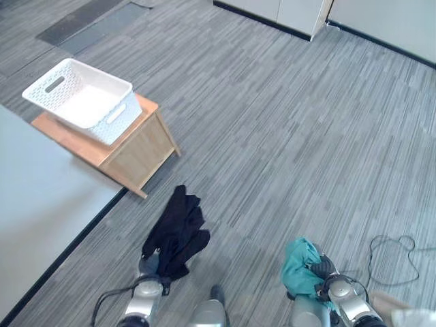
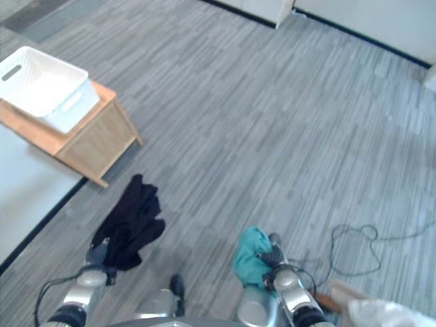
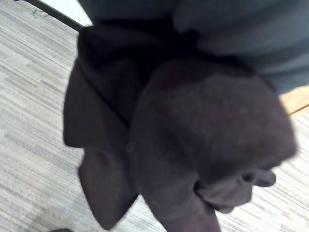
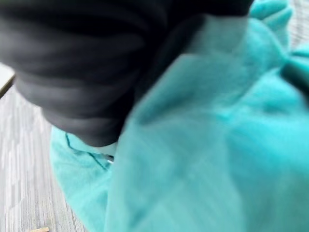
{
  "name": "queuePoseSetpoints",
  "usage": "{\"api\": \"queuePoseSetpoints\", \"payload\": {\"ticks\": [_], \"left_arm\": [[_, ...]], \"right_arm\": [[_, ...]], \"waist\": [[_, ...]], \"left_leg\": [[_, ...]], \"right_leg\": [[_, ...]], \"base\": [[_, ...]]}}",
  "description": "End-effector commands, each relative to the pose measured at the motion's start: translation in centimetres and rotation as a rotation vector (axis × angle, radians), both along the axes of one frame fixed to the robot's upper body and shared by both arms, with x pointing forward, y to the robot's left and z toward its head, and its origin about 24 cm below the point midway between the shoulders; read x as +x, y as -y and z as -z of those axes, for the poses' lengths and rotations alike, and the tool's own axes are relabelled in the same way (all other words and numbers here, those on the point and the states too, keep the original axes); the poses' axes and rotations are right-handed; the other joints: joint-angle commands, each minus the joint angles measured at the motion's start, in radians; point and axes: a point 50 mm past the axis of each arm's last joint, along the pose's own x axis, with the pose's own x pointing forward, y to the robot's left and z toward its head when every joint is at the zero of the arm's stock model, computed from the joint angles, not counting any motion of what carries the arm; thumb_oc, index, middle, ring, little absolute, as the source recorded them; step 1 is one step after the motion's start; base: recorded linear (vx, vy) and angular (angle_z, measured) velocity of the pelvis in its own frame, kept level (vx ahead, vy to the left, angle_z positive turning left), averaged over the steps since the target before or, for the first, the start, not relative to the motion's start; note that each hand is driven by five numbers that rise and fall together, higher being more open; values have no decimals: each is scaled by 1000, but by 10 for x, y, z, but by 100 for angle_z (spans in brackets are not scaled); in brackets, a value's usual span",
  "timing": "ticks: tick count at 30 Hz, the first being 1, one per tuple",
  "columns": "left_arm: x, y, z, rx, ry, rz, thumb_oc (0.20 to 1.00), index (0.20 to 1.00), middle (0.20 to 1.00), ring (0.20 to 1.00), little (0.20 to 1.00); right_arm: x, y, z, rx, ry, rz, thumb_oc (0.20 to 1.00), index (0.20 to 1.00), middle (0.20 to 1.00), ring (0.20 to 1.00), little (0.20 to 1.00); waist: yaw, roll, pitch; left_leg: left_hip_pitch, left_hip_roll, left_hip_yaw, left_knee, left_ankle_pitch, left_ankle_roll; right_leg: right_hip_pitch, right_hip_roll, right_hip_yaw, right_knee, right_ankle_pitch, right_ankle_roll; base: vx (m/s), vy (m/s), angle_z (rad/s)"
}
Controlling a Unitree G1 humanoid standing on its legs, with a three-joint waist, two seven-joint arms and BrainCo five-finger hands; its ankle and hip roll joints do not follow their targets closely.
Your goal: Tidy up the quilt and then pick up the clothes from the bed and put them into the laundry hamper.
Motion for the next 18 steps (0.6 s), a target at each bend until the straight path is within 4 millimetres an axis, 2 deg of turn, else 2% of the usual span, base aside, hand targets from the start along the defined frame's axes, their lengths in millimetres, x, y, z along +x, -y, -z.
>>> {"api": "queuePoseSetpoints", "payload": {"ticks": [1,2,3,5,6,7,8,9,10,11,12,13,14,15,16,17,18], "left_arm": [[11,-2,-12,24,86,24,200,200,200,200,200],[10,-4,-12,25,93,7,200,200,200,200,200],[7,-4,-11,17,93,-12,200,200,200,200,200],[2,-2,-7,3,78,-24,200,200,200,200,200],[1,-1,-6,1,76,-25,200,200,200,200,200],[-5,1,-1,2,43,-21,200,200,200,200,200],[-5,2,-1,2,43,-21,200,200,200,200,200],[-10,2,4,8,1,-21,200,200,200,200,200],[-10,2,4,8,0,-21,200,200,200,200,200],[-11,4,7,17,-30,-12,200,200,200,200,200],[-11,4,7,17,-30,-13,200,200,200,200,200],[-13,4,9,16,-45,-10,200,200,200,200,200],[-16,4,11,13,-63,-22,200,200,200,200,200],[-16,4,11,14,-62,-23,200,200,200,200,200],[-19,3,14,12,-76,-40,200,200,200,200,200],[-15,1,11,24,-58,-45,200,200,200,200,200],[-15,1,11,24,-58,-45,200,200,200,200,200]], "right_arm": [[23,41,-22,-112,88,43,200,200,200,200,200],[30,45,-29,-123,119,46,200,200,200,200,200],[35,48,-33,-135,130,42,200,200,200,200,200],[42,48,-36,-139,141,26,200,200,200,200,200],[43,47,-37,-137,145,27,200,200,200,200,200],[45,47,-36,-134,146,32,200,200,200,200,200],[45,47,-36,-135,146,32,200,200,200,200,200],[45,47,-35,-130,151,58,200,200,200,200,200],[45,47,-34,-130,151,58,200,200,200,200,200],[42,48,-32,-139,143,78,200,200,200,200,200],[42,48,-32,-139,143,78,200,200,200,200,200],[40,45,-29,-135,128,67,200,200,200,200,200],[37,39,-23,-136,106,48,200,200,200,200,200],[37,38,-23,-135,107,47,200,200,200,200,200],[36,35,-21,-130,95,38,200,200,200,200,200],[38,31,-21,-117,100,41,200,200,200,200,200],[38,31,-22,-117,100,41,200,200,200,200,200]], "waist": [[84,31,45],[107,24,59],[127,17,66],[167,9,63],[180,6,57],[205,-1,44],[205,-6,44],[212,2,27],[215,-3,28],[209,-9,20],[208,-9,20],[204,-22,3],[198,-46,-2],[192,-51,-2],[190,-61,3],[165,-55,14],[165,-57,14]], "left_leg": [[-156,217,-13,612,189,6],[-243,246,-23,715,170,23],[-287,241,-3,730,146,15],[-366,216,92,633,96,-13],[-399,203,137,561,81,-7],[-426,177,287,357,88,18],[-418,167,293,340,95,21],[-427,208,482,197,180,8],[-414,195,492,168,198,7],[-421,222,619,106,232,19],[-421,221,619,105,233,19],[-375,188,641,54,225,42],[-326,85,596,16,174,94],[-323,71,595,3,175,99],[-295,57,604,-5,152,108],[-232,8,558,-68,119,138],[-232,5,559,-72,120,139]], "right_leg": [[195,80,-74,-64,-85,16],[239,110,-97,-102,-107,-6],[274,125,-107,-130,-126,-16],[342,143,-131,-170,-174,-10],[362,154,-131,-170,-196,-9],[402,179,-171,-170,-236,1],[401,172,-171,-170,-235,2],[447,230,-228,-170,-273,2],[446,224,-225,-170,-272,0],[482,269,-255,-170,-296,-9],[482,269,-256,-170,-296,-9],[490,285,-275,-167,-270,3],[459,248,-273,-27,-214,38],[455,235,-277,-11,-221,45],[430,204,-300,104,-162,95],[330,100,-262,366,-81,134],[327,96,-261,370,-83,134]], "base": [[661,-582,125],[411,-343,92],[458,-159,25],[541,4,-57],[723,112,-26],[523,106,5],[738,76,31],[365,-14,49],[772,-60,36],[405,-59,63],[686,14,97],[720,284,155],[729,307,156],[659,328,162],[592,300,160],[584,278,96],[786,270,127]]}}
